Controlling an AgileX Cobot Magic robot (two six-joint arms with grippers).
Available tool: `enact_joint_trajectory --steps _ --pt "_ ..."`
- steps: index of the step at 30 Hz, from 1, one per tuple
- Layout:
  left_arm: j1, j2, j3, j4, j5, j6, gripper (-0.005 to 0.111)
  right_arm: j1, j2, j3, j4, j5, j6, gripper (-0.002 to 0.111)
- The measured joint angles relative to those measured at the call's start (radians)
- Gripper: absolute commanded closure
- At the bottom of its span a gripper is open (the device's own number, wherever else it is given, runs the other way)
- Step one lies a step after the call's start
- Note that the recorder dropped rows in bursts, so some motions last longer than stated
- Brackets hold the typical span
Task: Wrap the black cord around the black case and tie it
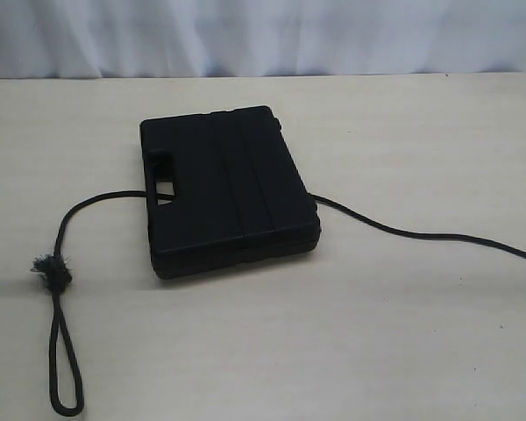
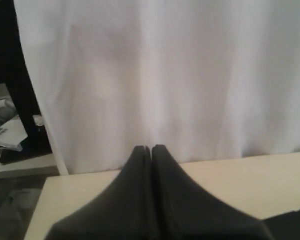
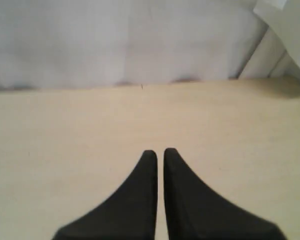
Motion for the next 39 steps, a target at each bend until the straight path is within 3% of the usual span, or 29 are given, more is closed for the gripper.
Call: enact_joint_trajectory --steps 1,3,6,9,10,12,15,17,18,21,28,35,39 --pt "0.0 0.021 -0.002 0.0 -0.009 0.008 0.107 0.024 0.04 -0.03 0.061 0.055 -0.073 0.104" --pt "0.0 0.113 -0.007 0.002 -0.038 0.02 0.107 0.168 0.18 -0.184 0.317 0.239 -0.425 0.104" --pt "0.0 0.154 -0.007 0.01 0.042 0.077 0.107 0.283 0.286 -0.311 0.459 0.374 -0.585 0.104" --pt "-0.012 0.156 -0.022 -0.002 0.232 0.207 0.107 0.333 0.334 -0.348 0.484 0.413 -0.615 0.104" --pt "-0.03 0.165 -0.059 -0.095 0.398 0.373 0.107 0.349 0.353 -0.354 0.492 0.408 -0.624 0.104" --pt "-0.039 0.204 -0.171 -0.442 0.543 0.784 0.107 0.352 0.372 -0.357 0.507 0.379 -0.624 0.104" --pt "-0.041 0.331 -0.367 -1.38 0.719 1.593 0.107 0.352 0.396 -0.358 0.597 0.363 -0.637 0.104" --pt "-0.046 0.408 -0.422 -1.784 0.828 1.884 0.107 0.355 0.405 -0.358 0.679 0.381 -0.694 0.102" --pt "-0.048 0.425 -0.424 -1.862 0.85 1.935 0.106 0.358 0.407 -0.358 0.704 0.383 -0.711 0.098" --pt "-0.056 0.476 -0.425 -2.002 0.875 2.008 0.101 0.363 0.414 -0.358 0.794 0.381 -0.756 0.086" --pt "-0.118 0.578 -0.425 -2.044 0.877 2.037 0.067 0.364 0.457 -0.358 0.865 0.368 -0.79 0.05" --pt "-0.206 0.711 -0.425 -2.052 0.774 1.987 0.059 0.364 0.483 -0.358 0.869 0.368 -0.79 0.047" --pt "-0.21 0.806 -0.426 -2.052 0.655 1.859 0.059 0.364 0.483 -0.358 0.869 0.368 -0.792 0.047"
